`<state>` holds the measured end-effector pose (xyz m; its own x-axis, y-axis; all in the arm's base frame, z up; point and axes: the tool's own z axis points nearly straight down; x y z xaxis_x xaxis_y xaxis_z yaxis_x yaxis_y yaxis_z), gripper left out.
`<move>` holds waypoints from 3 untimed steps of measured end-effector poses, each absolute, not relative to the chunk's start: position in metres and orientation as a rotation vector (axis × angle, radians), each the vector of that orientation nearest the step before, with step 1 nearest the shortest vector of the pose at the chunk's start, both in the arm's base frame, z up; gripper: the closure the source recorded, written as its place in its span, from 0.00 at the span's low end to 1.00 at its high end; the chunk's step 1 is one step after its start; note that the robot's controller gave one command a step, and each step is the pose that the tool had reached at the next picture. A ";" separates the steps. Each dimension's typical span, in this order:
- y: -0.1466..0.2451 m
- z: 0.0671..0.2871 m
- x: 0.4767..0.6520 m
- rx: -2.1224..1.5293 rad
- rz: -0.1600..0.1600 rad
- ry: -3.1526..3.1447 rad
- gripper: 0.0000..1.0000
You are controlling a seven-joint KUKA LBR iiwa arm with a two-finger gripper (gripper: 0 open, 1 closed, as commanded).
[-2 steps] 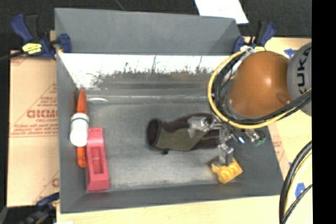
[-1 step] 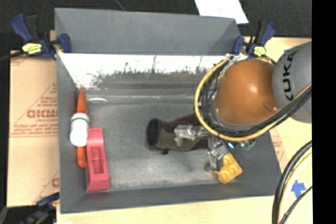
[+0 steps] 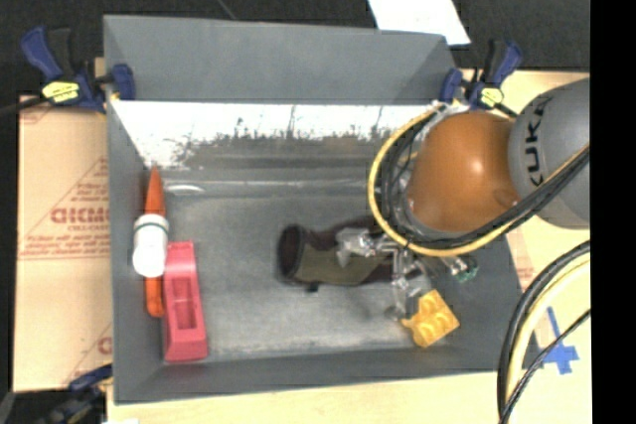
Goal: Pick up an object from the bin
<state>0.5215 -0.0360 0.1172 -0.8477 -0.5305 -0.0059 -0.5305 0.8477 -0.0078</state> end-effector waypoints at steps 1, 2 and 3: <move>-0.031 0.110 0.520 -0.761 -0.001 3.048 0.00; -0.038 0.086 0.526 -0.835 -0.006 3.026 0.00; -0.033 0.105 0.535 -0.838 -0.004 3.021 0.00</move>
Offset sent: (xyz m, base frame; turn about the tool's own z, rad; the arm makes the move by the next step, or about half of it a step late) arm 0.0046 -0.0016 -0.0315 0.0184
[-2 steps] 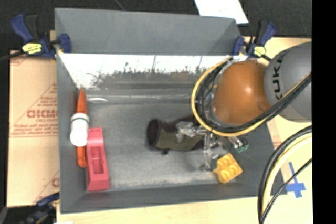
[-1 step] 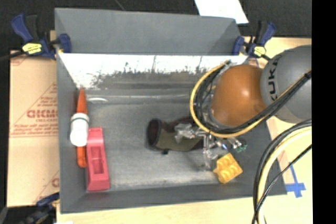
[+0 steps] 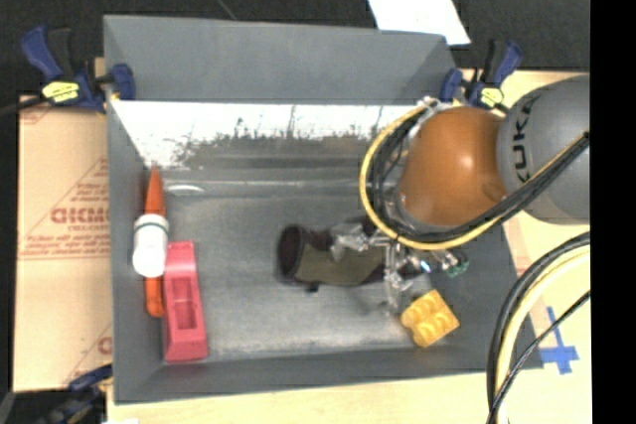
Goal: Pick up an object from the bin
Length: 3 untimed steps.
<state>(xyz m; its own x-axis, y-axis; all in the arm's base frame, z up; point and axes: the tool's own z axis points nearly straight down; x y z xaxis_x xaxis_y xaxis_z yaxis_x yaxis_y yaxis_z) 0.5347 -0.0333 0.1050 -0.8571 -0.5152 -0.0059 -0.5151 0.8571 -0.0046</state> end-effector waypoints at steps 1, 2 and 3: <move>-0.047 0.083 0.533 -0.803 -0.006 3.027 0.00; -0.047 0.082 0.533 -0.774 -0.004 3.035 0.00; -0.049 0.122 0.506 -0.963 -0.006 2.982 0.00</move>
Offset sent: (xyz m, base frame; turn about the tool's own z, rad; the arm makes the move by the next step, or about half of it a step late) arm -0.0002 -0.0210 -0.0350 0.1961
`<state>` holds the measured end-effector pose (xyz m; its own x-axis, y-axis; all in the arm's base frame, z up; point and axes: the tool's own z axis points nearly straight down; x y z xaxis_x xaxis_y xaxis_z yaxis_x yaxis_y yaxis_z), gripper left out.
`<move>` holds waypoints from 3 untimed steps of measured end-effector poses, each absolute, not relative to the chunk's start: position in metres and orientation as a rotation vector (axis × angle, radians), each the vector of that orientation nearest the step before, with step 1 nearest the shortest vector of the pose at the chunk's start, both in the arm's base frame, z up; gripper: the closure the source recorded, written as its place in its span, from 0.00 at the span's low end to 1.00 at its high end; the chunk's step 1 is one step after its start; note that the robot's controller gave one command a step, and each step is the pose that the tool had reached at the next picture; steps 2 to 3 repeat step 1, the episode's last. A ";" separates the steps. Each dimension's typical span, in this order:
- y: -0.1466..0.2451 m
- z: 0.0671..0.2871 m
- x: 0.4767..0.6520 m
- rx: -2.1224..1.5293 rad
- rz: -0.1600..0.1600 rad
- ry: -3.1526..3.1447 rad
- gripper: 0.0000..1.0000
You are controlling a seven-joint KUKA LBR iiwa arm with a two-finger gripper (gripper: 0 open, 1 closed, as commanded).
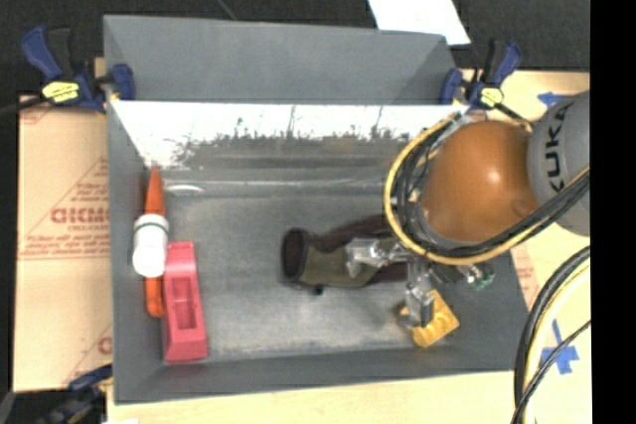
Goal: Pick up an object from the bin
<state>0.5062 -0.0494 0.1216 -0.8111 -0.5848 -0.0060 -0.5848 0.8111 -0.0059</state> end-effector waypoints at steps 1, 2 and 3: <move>-0.054 0.085 0.528 -0.696 -0.002 3.053 1.00; -0.054 0.085 0.528 -0.696 -0.002 3.053 1.00; -0.054 0.085 0.528 -0.696 -0.002 3.053 1.00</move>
Offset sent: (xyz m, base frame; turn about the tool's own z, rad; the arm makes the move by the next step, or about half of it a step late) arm 0.0000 0.0000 0.0000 0.0000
